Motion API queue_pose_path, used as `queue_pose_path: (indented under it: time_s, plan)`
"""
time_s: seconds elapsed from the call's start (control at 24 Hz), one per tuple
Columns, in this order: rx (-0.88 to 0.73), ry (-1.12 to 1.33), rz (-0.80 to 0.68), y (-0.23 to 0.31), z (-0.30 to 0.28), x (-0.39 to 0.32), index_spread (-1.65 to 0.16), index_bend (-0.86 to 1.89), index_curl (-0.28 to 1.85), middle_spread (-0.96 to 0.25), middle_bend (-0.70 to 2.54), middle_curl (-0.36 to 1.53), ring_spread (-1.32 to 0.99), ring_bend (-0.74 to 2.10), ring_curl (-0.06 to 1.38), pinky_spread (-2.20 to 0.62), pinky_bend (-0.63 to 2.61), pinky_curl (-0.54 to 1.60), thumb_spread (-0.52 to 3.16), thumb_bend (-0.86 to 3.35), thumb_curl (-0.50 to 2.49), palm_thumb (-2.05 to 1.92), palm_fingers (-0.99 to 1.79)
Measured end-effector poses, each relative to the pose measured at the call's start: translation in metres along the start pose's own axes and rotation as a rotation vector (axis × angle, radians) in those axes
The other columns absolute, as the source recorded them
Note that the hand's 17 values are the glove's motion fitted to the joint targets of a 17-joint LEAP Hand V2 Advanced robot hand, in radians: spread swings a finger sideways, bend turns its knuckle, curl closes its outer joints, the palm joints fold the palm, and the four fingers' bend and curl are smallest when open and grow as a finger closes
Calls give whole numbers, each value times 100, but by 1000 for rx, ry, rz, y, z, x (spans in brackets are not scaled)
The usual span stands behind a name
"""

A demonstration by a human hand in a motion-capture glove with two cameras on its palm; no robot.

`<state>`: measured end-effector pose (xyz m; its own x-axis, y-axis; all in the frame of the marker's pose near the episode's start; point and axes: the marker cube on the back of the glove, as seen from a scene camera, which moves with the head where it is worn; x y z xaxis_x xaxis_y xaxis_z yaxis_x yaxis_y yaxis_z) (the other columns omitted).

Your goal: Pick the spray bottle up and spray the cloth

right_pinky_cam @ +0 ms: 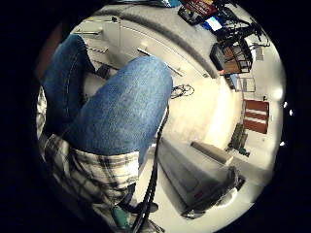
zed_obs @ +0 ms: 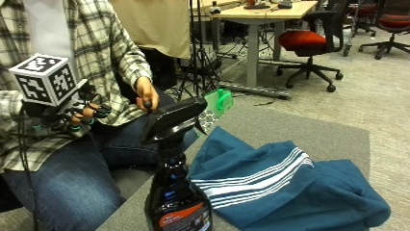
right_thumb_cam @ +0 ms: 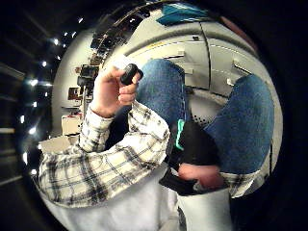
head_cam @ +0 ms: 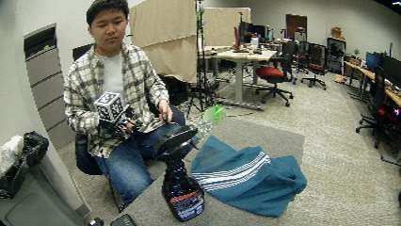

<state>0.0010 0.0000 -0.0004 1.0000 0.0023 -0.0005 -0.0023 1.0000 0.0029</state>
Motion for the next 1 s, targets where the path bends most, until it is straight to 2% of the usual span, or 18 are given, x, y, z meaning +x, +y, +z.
queue_pose_path:
  time_s: [0.42, 0.75, 1.0]
  plan:
    - [8, -5, 9, -1, -2, 3, -33, 28, 18, -8, 17, 9, 12, 20, 8, 16, 38, 11, 85, 25, 20, 46, 14]
    - [82, -26, 57, -16, -24, 18, -37, 25, 23, -8, 17, 13, 14, 23, 12, 19, 40, 13, 102, 20, 26, 47, 14]
    - [203, -54, 144, -56, -66, 57, -36, 18, 24, -8, 17, 16, 14, 30, 16, 20, 42, 15, 105, 15, 30, 48, 18]
